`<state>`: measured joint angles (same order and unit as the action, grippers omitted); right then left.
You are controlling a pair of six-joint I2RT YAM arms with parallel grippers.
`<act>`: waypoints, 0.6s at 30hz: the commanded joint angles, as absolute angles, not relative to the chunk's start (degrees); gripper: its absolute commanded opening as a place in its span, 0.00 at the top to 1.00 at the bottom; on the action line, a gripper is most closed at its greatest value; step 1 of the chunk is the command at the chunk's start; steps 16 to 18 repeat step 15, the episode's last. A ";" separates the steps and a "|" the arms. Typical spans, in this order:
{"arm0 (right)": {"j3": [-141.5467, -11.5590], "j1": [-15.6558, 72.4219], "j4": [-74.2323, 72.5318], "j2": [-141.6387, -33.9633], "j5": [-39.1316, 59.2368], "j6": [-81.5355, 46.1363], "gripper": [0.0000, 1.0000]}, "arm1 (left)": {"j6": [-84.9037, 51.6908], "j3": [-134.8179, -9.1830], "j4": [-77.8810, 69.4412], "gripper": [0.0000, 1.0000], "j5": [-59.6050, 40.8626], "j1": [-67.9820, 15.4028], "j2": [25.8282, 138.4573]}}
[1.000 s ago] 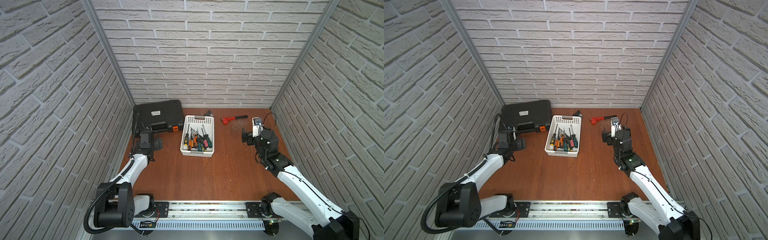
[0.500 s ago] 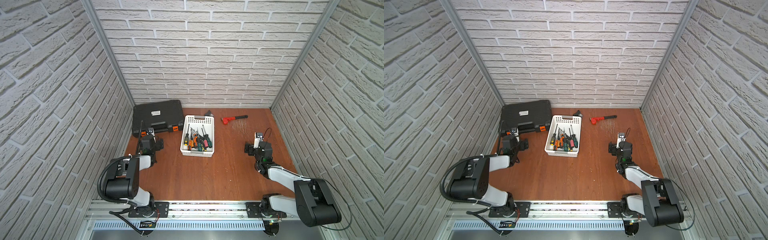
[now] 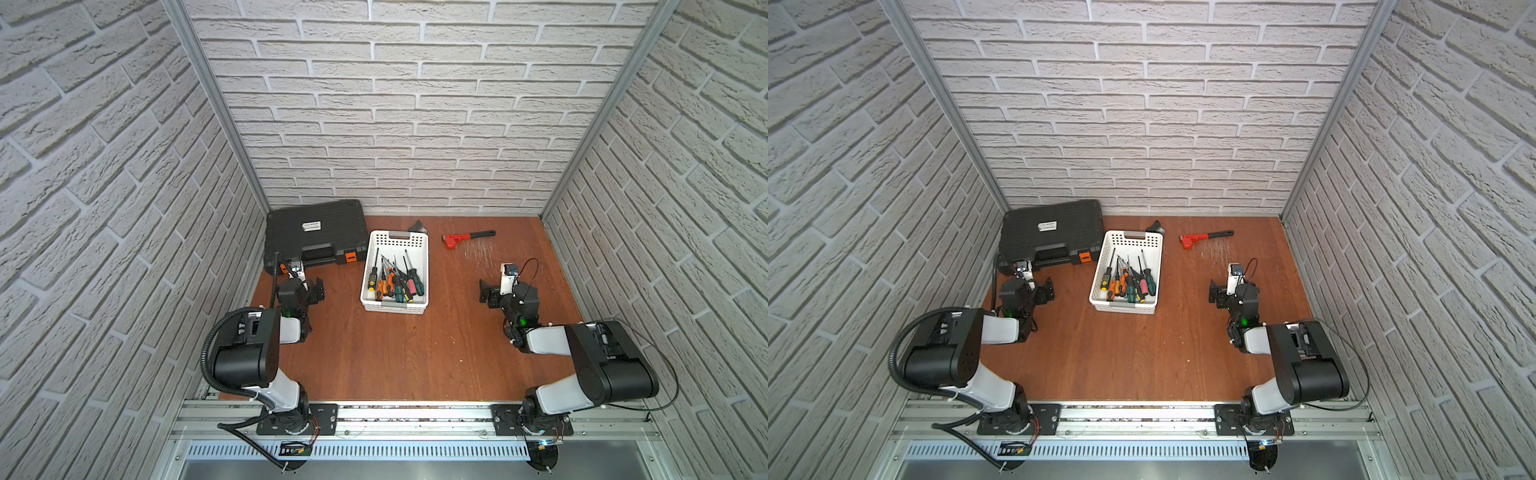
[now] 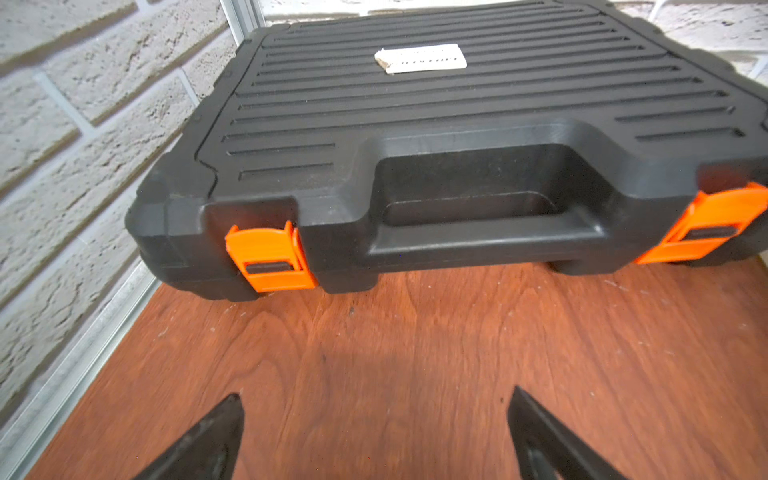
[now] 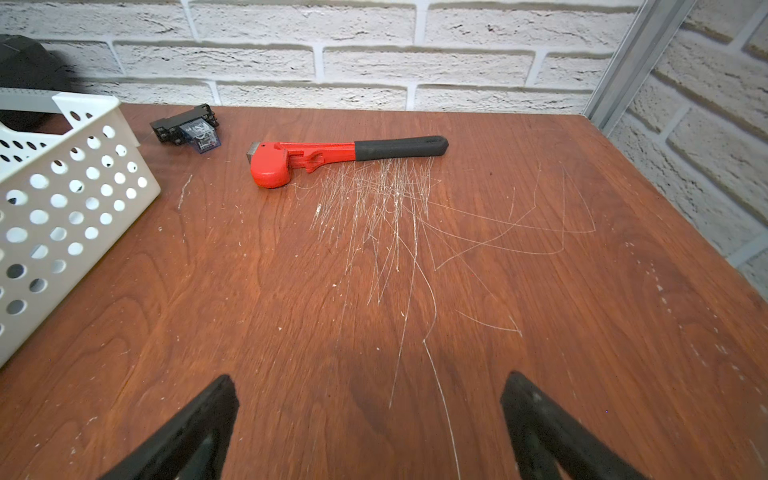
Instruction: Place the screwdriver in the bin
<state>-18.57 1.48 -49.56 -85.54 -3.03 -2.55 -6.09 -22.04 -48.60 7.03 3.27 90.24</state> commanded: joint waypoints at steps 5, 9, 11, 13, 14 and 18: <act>-20.66 1.22 -46.70 -83.72 -0.40 -1.32 0.00 | -6.15 -21.84 -53.26 0.02 6.62 3.42 90.09; -20.65 1.35 -46.58 -83.68 -0.43 -1.24 0.00 | -6.17 -22.06 -52.86 0.02 6.47 3.51 90.17; -20.65 1.36 -46.67 -83.67 -0.44 -1.31 0.00 | -6.20 -22.06 -52.86 0.02 6.50 3.52 90.18; -20.65 1.39 -46.66 -83.67 -0.44 -1.27 0.00 | -6.27 -22.06 -52.83 0.02 6.39 3.50 90.19; -20.65 1.41 -46.67 -83.67 -0.44 -1.24 0.00 | -6.27 -22.06 -52.78 0.02 6.28 3.48 90.13; -20.65 1.38 -46.67 -83.68 -0.44 -1.32 0.00 | -6.24 -22.02 -52.82 0.02 6.29 3.51 90.05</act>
